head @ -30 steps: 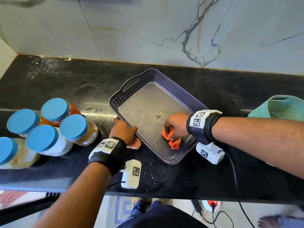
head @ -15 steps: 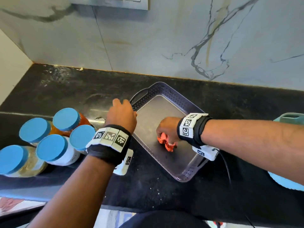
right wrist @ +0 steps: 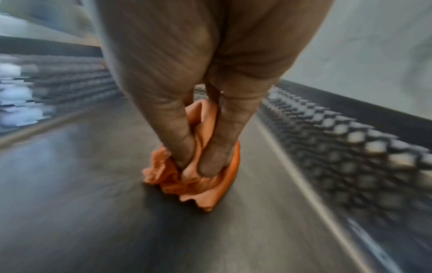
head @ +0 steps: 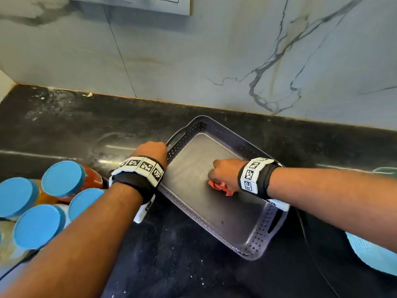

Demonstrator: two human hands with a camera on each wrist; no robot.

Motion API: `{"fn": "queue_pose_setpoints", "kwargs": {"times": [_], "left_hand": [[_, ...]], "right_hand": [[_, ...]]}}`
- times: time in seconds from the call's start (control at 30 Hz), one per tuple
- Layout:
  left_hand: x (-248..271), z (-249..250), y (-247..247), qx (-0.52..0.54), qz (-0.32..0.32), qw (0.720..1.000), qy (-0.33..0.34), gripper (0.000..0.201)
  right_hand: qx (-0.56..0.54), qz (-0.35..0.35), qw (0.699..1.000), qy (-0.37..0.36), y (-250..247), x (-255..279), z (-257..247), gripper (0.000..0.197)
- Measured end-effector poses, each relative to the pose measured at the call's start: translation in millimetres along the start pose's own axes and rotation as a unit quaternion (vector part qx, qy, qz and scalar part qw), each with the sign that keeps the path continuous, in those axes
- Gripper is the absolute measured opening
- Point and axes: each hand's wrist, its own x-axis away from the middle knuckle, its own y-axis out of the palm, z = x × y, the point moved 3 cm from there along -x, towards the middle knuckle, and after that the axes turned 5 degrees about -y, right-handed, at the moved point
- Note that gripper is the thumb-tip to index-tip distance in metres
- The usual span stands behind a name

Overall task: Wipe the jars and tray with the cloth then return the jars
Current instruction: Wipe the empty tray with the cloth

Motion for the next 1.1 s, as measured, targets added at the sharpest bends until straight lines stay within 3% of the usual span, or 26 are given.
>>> {"fn": "queue_pose_setpoints", "kwargs": {"times": [0.13,0.17,0.23,0.3,0.4,0.47,0.57,0.7,0.8,0.9,1.1], "left_hand": [[14,8,6,-0.002,-0.006,1.0,-0.009,0.027],[17,12,8,-0.005,-0.009,1.0,-0.011,0.027],[20,16,13,-0.014,-0.011,1.0,-0.01,0.026],[23,16,15,-0.012,-0.014,1.0,-0.011,0.026],[25,13,18,-0.008,-0.014,1.0,-0.013,0.028],[30,13,21,0.007,-0.012,1.0,-0.023,0.03],[36,14,28,0.029,-0.011,0.999,-0.036,0.03],[39,13,36,0.045,-0.018,0.998,-0.047,0.029],[41,13,36,0.055,-0.017,0.997,-0.055,0.029],[49,16,35,0.079,-0.018,0.992,-0.096,0.039],[59,15,45,0.112,-0.027,0.984,-0.138,0.047]], "right_hand": [[-0.106,0.098,0.974,0.174,-21,-8,43,0.027],[-0.14,0.119,0.965,0.188,-24,-12,40,0.026],[-0.174,0.142,0.963,0.151,-26,-22,18,0.027],[-0.172,0.143,0.973,0.054,-22,-27,-14,0.033],[-0.121,0.089,0.987,-0.058,-12,-25,-42,0.028],[-0.04,0.043,0.994,-0.088,-3,-18,-46,0.02],[-0.012,0.018,0.998,-0.055,11,0,-25,0.019],[-0.09,0.089,0.986,0.106,6,17,35,0.02],[-0.148,0.089,0.965,0.199,-4,9,52,0.023],[-0.184,0.097,0.96,0.186,-8,-9,24,0.026],[-0.196,0.074,0.977,0.043,-2,-2,-44,0.024]]}}
